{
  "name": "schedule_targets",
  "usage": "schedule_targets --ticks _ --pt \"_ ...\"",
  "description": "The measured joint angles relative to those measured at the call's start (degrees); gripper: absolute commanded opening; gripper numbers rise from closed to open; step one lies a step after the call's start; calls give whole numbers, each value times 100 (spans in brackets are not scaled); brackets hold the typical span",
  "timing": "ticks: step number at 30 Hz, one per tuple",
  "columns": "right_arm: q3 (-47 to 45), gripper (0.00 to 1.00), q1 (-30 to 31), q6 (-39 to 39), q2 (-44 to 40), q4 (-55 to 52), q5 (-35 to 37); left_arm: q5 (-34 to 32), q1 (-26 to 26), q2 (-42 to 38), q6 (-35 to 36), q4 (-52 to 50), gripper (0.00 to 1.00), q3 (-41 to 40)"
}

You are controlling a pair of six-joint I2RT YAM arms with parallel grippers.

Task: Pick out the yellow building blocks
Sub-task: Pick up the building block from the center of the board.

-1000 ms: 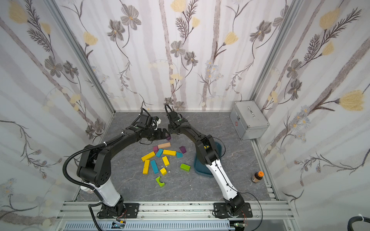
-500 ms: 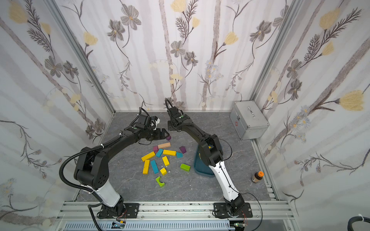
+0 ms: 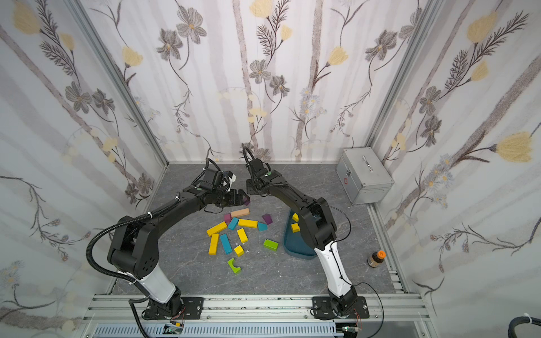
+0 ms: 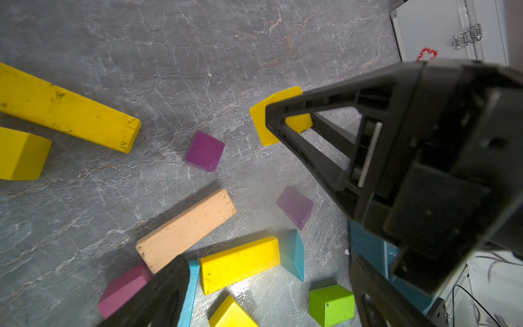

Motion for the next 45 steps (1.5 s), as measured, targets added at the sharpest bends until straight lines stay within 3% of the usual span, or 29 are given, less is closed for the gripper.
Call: schedule_targets --ticks 16,24,45 --pt "-2953 18 37 354 -2024 857 68 31 -601 101 -125 210 88 -20" --pt "-4223 18 42 590 -3040 1104 125 42 -1091 387 -68 208 87 345" --pt "-6332 18 -114 1231 -4671 1447 619 153 -1829 925 595 232 87 1097"
